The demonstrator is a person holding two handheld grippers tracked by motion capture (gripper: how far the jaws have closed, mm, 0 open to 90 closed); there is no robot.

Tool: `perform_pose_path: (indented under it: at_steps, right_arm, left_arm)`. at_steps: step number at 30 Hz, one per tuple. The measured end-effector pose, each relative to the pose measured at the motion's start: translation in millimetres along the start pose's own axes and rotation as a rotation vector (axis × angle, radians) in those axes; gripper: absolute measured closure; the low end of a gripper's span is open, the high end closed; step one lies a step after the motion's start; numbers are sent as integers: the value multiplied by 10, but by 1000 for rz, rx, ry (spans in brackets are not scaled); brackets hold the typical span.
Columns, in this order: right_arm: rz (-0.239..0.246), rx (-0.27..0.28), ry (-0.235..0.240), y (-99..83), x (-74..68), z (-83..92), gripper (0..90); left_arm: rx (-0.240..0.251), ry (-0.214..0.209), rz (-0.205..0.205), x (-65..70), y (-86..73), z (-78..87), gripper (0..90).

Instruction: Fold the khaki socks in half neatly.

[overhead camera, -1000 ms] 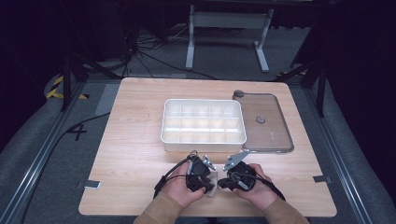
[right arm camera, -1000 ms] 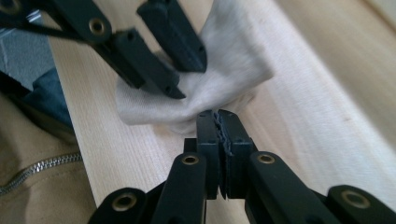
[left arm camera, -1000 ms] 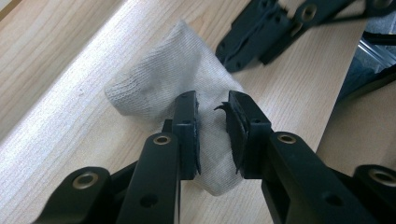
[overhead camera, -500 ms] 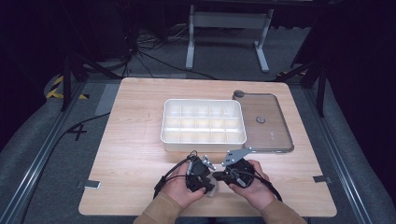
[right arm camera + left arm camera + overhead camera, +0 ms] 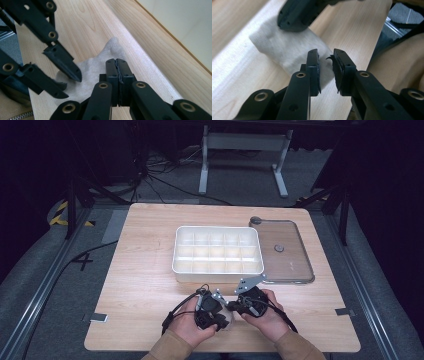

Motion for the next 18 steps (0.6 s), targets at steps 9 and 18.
perform_pose_path:
  at_steps: [9, 18]
  right_arm:
    - [0, -17, -8, -19, 21, -21, 895]
    - [-8, -35, -11, -42, 36, -72, 893]
  left_arm:
    - [-30, 20, 5, -6, -20, -89, 796]
    - [-21, 38, 31, -14, -28, -121, 844]
Point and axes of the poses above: each handheld gripper's, and its own axes: z roughly backward along the jaws, y roughly out of its top, x roughly to its right, the point moved 1 cm from there along -z, roughly forward along the jaws, and after that the axes turned 8 degrees about -x, right-handed, at the moved point
